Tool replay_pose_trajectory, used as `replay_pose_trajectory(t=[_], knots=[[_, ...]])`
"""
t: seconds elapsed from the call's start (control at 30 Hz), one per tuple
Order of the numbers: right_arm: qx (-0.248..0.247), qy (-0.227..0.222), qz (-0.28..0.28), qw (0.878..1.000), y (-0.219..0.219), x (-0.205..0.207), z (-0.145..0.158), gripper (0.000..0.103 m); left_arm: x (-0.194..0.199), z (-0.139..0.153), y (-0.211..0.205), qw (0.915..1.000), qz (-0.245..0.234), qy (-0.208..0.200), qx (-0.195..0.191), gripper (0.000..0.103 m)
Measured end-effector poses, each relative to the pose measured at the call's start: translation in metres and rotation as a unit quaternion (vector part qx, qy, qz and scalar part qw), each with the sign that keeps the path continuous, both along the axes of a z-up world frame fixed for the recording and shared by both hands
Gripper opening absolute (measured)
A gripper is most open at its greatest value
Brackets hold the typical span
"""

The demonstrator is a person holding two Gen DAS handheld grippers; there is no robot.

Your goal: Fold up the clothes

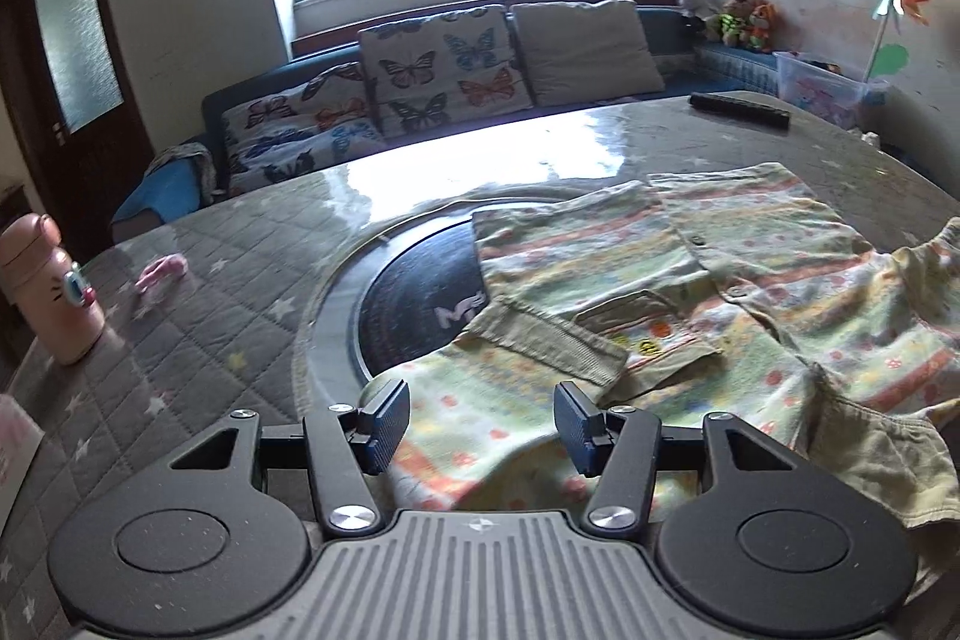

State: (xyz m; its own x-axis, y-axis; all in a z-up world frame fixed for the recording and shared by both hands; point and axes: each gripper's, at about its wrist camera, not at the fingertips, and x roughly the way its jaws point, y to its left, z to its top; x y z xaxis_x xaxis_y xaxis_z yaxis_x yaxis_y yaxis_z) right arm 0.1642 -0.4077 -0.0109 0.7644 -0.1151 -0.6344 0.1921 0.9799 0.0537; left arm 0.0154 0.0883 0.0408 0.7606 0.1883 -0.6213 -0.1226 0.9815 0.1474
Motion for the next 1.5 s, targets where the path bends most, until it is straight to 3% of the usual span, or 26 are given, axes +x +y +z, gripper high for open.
replay_pose_trajectory(t=[0.23,0.5,0.63,0.7,0.8,0.87,0.97,1.1,1.33,1.5], knots=[[-0.013,-0.017,0.044,0.999,0.024,0.002,0.006,0.081,0.012,-0.008,-0.009,0.9995,-0.028,0.011,0.004,0.052],[-0.014,0.003,0.106,0.994,0.058,0.006,-0.007,0.081,0.03,-0.022,-0.021,0.9963,-0.08,0.03,0.008,0.043],[-0.014,0.012,0.114,0.993,0.064,0.007,-0.01,0.082,0.043,-0.036,-0.023,0.9947,-0.088,0.05,0.014,0.033],[-0.015,0.014,0.116,0.993,0.066,0.008,-0.011,0.083,0.045,-0.041,-0.022,0.9944,-0.089,0.053,0.02,0.023],[-0.018,0.017,0.116,0.993,0.067,0.009,-0.013,0.085,0.043,-0.042,-0.017,0.9951,-0.086,0.047,0.012,0.008],[-0.018,0.017,0.114,0.993,0.066,0.009,-0.012,0.086,0.04,-0.037,-0.011,0.9964,-0.078,0.035,0.001,0.005],[-0.018,0.02,0.113,0.993,0.066,0.01,-0.012,0.086,0.03,-0.022,0.006,0.9987,-0.045,0.002,-0.022,0.003],[-0.02,0.021,0.112,0.993,0.067,0.01,-0.012,0.086,0.014,0.0,0.044,0.9972,0.037,-0.038,-0.052,0.003],[-0.016,0.024,0.111,0.993,0.067,0.011,-0.011,0.087,-0.029,0.002,0.107,0.9805,0.167,-0.065,-0.081,0.003],[-0.016,0.026,0.112,0.993,0.068,0.01,-0.011,0.088,-0.051,-0.011,0.134,0.9708,0.216,-0.071,-0.076,0.003]])
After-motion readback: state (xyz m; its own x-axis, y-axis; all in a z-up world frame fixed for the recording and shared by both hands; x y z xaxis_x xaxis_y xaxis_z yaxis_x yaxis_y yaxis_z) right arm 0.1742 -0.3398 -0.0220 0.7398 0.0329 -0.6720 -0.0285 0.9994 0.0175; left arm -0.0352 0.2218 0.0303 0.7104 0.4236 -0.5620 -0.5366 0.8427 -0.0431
